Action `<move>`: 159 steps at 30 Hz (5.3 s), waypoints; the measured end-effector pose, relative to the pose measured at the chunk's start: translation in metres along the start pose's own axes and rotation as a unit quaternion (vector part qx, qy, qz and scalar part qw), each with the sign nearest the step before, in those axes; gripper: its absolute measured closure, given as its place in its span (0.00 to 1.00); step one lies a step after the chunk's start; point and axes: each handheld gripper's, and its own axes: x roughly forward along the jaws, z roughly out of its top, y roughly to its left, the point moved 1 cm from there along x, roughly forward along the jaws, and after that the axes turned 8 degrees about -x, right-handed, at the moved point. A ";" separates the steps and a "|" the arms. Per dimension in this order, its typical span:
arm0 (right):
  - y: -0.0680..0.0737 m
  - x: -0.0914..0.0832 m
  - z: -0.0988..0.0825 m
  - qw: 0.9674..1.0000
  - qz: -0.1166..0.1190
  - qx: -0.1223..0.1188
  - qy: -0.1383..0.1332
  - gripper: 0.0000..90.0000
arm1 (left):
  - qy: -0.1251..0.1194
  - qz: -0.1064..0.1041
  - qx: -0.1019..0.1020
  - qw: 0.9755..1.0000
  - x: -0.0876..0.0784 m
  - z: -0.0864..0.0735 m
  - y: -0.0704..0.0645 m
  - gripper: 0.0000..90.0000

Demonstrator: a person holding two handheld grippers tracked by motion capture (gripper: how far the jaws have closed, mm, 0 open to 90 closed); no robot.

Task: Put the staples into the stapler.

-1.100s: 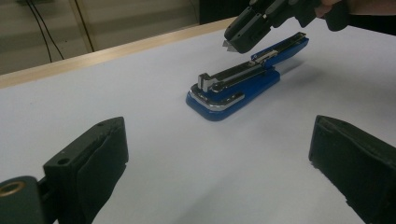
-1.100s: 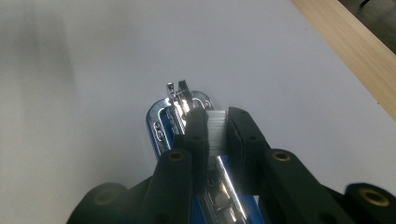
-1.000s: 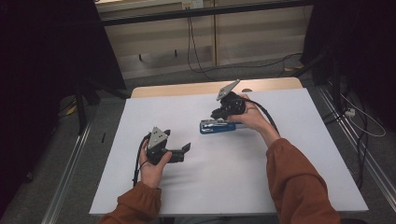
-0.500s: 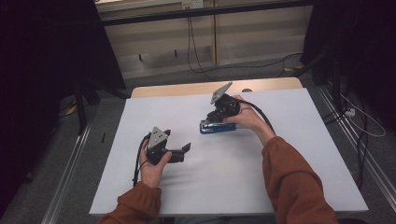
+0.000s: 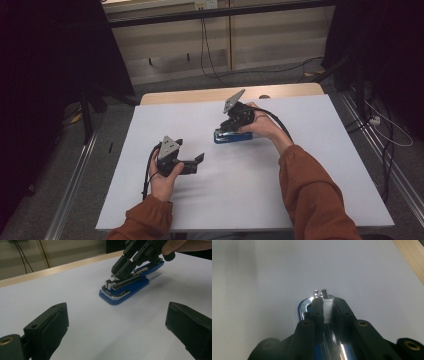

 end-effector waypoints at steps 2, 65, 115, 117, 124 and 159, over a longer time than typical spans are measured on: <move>0.000 0.001 0.000 1.000 0.002 -0.004 0.003 0.88 | -0.001 -0.001 -0.001 1.000 0.000 0.000 0.000 0.05; -0.007 0.008 0.006 0.998 0.021 -0.054 0.020 0.88 | -0.001 -0.002 -0.002 1.000 0.000 0.000 0.001 0.05; -0.005 0.006 0.005 0.998 0.019 -0.050 0.022 0.79 | -0.001 -0.002 -0.001 1.000 0.000 0.000 0.001 0.05; -0.006 0.004 0.005 0.998 0.016 -0.050 0.021 0.78 | -0.001 -0.001 -0.001 1.000 0.000 0.000 0.000 0.05; -0.006 0.000 0.005 0.999 0.014 -0.046 0.020 0.78 | -0.001 -0.001 -0.002 1.000 0.000 0.000 0.000 0.05; 0.010 -0.030 -0.021 0.976 -0.135 0.153 -0.070 0.13 | 0.005 -0.001 0.003 1.000 0.002 -0.001 -0.001 0.05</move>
